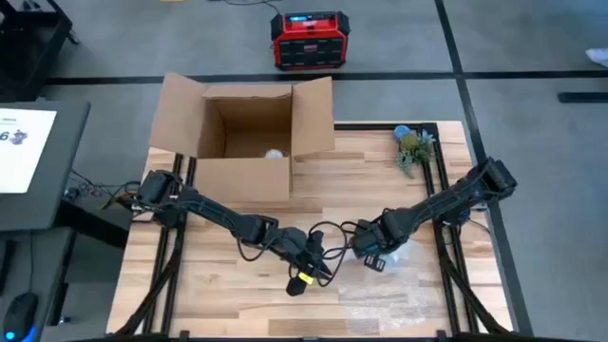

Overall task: Wrap mug
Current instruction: Wrap the green mug with bubble wrap

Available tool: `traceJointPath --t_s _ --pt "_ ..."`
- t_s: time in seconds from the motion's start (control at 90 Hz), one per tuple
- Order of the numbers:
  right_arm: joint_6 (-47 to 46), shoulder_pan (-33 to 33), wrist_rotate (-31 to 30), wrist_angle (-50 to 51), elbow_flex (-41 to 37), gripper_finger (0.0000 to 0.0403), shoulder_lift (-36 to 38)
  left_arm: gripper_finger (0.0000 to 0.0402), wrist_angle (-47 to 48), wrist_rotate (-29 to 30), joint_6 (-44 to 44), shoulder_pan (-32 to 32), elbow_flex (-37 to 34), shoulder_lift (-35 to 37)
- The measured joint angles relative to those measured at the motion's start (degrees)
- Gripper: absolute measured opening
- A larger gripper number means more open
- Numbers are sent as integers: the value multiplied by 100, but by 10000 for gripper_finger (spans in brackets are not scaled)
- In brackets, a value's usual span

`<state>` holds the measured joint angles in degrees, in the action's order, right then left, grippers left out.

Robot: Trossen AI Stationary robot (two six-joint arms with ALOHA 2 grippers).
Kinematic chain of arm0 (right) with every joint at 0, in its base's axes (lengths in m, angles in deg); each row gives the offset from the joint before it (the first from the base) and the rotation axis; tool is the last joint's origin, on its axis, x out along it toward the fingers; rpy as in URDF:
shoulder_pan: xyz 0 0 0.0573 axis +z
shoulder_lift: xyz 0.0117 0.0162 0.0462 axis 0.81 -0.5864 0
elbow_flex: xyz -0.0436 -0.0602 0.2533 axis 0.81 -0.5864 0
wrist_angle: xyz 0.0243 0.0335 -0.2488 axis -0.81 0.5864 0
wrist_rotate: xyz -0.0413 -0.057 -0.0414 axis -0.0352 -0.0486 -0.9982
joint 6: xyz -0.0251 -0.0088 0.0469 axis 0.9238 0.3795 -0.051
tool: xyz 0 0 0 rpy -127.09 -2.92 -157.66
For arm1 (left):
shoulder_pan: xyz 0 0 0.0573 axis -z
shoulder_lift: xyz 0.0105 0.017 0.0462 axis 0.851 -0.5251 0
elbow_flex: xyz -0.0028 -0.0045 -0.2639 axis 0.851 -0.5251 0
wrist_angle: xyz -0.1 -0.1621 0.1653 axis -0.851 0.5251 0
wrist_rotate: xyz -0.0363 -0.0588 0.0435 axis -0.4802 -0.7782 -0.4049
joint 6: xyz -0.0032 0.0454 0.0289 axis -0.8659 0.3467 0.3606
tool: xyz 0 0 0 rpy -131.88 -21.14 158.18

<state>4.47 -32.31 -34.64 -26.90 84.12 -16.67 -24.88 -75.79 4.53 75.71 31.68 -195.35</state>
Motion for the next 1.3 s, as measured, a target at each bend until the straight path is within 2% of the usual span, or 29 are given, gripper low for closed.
traceJointPath --t_s 0.189,0.478,0.611,0.711,0.811,0.922,1.078,1.189,1.3 --pt "-303 138 -22 499 343 0 755 38 0 0 -2 0 0 0" --pt "-753 650 -39 495 519 0 1727 38 0 -1 -7 0 0 0" --pt "-883 1157 -91 387 651 0 1914 38 13 -2 -20 0 0 0" --pt "-844 1569 -137 -104 721 0 1965 38 7 -2 -20 0 0 0" --pt "-841 1741 -174 -351 722 0 1828 38 8 -2 -20 -1 0 0" --pt "-861 1540 -242 13 665 0 1417 38 6 -2 -20 -11 0 0" --pt "-721 848 -449 487 374 0 829 38 7 -2 -48 -11 0 0" --pt "-315 313 -417 157 54 0 444 38 10 -2 -61 -11 0 0" --pt "232 -38 21 -509 -251 0 64 38 15 -2 -92 -11 0 0"
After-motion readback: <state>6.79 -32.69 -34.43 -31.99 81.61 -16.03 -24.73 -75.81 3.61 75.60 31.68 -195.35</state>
